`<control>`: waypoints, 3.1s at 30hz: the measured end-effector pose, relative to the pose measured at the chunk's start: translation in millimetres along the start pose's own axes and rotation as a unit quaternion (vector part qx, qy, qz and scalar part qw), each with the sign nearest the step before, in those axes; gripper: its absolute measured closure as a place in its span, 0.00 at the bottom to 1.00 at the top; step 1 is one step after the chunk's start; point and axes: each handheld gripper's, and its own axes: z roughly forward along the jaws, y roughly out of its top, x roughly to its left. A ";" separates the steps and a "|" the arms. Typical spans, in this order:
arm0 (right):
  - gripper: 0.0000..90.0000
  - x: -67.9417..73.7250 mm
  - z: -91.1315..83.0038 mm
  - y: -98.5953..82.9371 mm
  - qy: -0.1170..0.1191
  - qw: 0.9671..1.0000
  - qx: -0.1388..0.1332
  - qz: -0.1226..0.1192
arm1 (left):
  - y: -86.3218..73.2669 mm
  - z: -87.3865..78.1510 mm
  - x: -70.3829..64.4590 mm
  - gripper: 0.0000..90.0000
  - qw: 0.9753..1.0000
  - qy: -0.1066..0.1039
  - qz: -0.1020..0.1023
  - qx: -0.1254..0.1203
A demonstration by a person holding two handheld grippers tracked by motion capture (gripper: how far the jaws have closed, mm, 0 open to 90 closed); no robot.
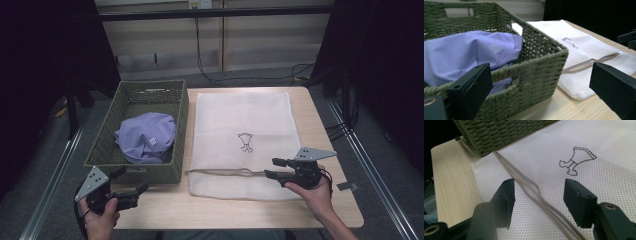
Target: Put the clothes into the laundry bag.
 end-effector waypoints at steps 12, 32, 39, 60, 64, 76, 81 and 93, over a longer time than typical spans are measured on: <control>0.50 -6.7 17.4 14.2 0.029 0.999 0.011 0.025 | 1.4 1.6 -1.9 0.05 1.000 -0.004 0.015 -0.009; 0.74 -13.8 62.4 39.4 0.086 0.993 0.084 -0.009 | 1.4 0.6 0.2 0.05 1.000 0.007 0.003 -0.011; 0.80 -16.2 80.8 43.0 0.090 0.992 0.088 -0.012 | -0.7 2.5 1.5 0.05 1.000 0.011 0.004 -0.003; 0.81 -16.5 106.9 9.9 0.076 0.987 0.142 -0.027 | -0.8 5.8 -1.4 0.05 1.000 -0.006 0.014 0.001; 0.81 -14.1 107.3 8.2 0.072 0.987 0.141 -0.032 | -0.3 5.5 -1.2 0.05 1.000 -0.005 0.013 -0.002; 0.87 -12.1 107.7 3.4 0.058 0.989 0.131 -0.036 | 1.5 5.9 -1.8 0.05 1.000 0.003 0.010 -0.012; 0.91 -13.7 109.2 4.9 0.063 0.988 0.135 -0.040 | 1.7 5.5 -1.1 0.05 1.000 0.005 0.009 -0.015; 0.99 -21.7 111.2 4.6 0.074 0.988 0.133 0.008 | 1.6 6.4 -2.1 0.05 1.000 0.005 0.013 -0.014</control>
